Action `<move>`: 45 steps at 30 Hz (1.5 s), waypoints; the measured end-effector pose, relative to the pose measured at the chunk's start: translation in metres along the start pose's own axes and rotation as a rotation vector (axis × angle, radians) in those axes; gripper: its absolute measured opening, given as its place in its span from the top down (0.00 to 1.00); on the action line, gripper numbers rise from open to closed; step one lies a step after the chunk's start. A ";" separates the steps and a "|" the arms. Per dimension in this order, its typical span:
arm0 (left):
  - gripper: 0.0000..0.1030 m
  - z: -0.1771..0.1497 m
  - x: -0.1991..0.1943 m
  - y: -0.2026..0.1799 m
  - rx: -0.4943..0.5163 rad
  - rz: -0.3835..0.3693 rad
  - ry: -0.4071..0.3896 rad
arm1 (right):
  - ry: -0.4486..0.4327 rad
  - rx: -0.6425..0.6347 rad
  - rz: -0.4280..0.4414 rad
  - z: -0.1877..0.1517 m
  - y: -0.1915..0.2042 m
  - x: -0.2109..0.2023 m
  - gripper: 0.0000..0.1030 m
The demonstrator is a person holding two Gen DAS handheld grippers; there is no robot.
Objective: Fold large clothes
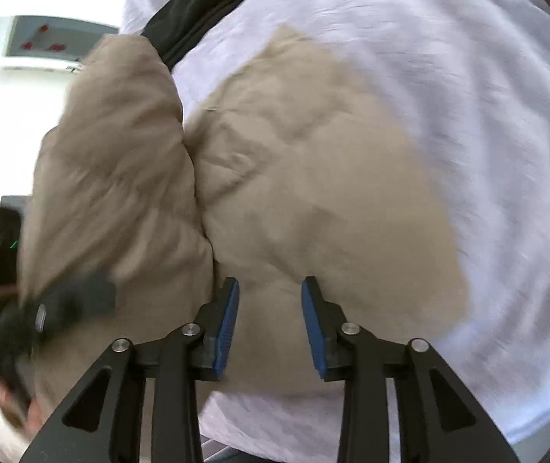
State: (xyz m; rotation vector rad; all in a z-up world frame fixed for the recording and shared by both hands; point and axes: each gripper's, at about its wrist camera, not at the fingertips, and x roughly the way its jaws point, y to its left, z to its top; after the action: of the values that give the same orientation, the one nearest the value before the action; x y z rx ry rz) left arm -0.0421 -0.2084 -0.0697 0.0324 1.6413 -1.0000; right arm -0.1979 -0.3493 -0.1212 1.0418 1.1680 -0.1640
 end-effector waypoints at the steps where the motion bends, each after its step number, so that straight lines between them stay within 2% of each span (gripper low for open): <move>1: 0.35 0.002 0.004 0.006 -0.015 -0.020 -0.005 | -0.007 0.010 -0.013 -0.008 -0.009 -0.010 0.56; 4: 0.35 0.005 0.013 0.014 -0.038 -0.033 -0.017 | -0.019 0.020 -0.010 -0.026 -0.019 -0.029 0.51; 5: 0.35 0.005 0.016 0.014 -0.036 -0.023 -0.017 | -0.025 0.016 0.018 -0.033 -0.019 -0.038 0.43; 6: 0.35 0.006 0.018 0.012 -0.032 -0.007 -0.019 | -0.033 0.004 0.048 -0.041 -0.018 -0.046 0.30; 8: 0.35 0.008 0.023 0.008 -0.025 0.017 -0.030 | -0.058 -0.060 0.113 -0.049 -0.005 -0.065 0.18; 10: 0.35 0.011 0.027 0.010 -0.020 0.037 -0.044 | -0.060 -0.139 0.155 -0.055 0.015 -0.073 0.18; 13: 0.35 0.016 0.027 0.001 -0.023 0.048 -0.068 | -0.006 -0.232 0.177 -0.059 0.048 -0.065 0.18; 17: 0.35 0.018 -0.004 -0.022 0.017 0.045 -0.162 | 0.029 -0.331 0.099 -0.057 0.087 -0.029 0.18; 19: 0.35 0.015 -0.029 -0.025 0.052 0.084 -0.260 | -0.013 -0.335 0.018 -0.054 0.093 -0.021 0.25; 20: 0.35 0.013 -0.046 -0.021 0.060 0.128 -0.324 | -0.049 -0.329 -0.020 -0.052 0.093 -0.021 0.64; 21: 0.35 0.010 -0.058 -0.014 0.055 0.166 -0.367 | -0.072 -0.317 -0.047 -0.048 0.091 -0.021 0.87; 24: 0.35 0.005 -0.086 0.035 -0.041 0.311 -0.456 | -0.108 -0.266 -0.064 -0.043 0.080 -0.029 0.89; 27: 0.35 -0.002 -0.092 0.091 -0.171 0.395 -0.447 | -0.131 -0.283 -0.112 -0.062 0.073 -0.040 0.90; 29: 0.35 -0.005 -0.088 0.120 -0.242 0.401 -0.432 | -0.127 -0.270 -0.133 -0.070 0.060 -0.047 0.90; 31: 0.35 -0.006 -0.081 0.141 -0.308 0.352 -0.424 | -0.123 -0.237 -0.161 -0.073 0.046 -0.048 0.90; 33: 0.35 0.000 -0.068 0.147 -0.349 0.298 -0.418 | -0.119 -0.204 -0.180 -0.082 0.040 -0.051 0.90; 36: 0.35 0.011 -0.046 0.133 -0.301 0.291 -0.398 | -0.071 -0.164 -0.215 -0.076 0.021 -0.041 0.90; 38: 0.35 0.018 -0.037 0.121 -0.267 0.322 -0.397 | -0.040 -0.075 -0.172 -0.066 -0.001 -0.038 0.90; 40: 0.35 0.021 -0.036 0.121 -0.264 0.319 -0.401 | -0.074 -0.027 -0.099 -0.062 -0.008 -0.061 0.85; 41: 0.35 0.022 -0.036 0.123 -0.270 0.311 -0.400 | -0.094 -0.023 -0.082 -0.060 -0.008 -0.073 0.74; 42: 0.35 0.019 -0.036 0.123 -0.271 0.305 -0.396 | -0.120 -0.022 -0.049 -0.053 -0.007 -0.088 0.53; 44: 0.35 0.018 -0.037 0.127 -0.270 0.293 -0.392 | -0.164 -0.021 0.014 -0.038 -0.004 -0.107 0.24; 45: 0.35 0.016 -0.039 0.130 -0.272 0.287 -0.391 | -0.191 -0.031 0.062 -0.027 -0.002 -0.114 0.21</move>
State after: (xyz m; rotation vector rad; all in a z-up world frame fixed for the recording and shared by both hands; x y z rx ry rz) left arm 0.0500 -0.1178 -0.1131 -0.1020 1.3513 -0.5198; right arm -0.2666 -0.3748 -0.0299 1.0107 0.9624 -0.1918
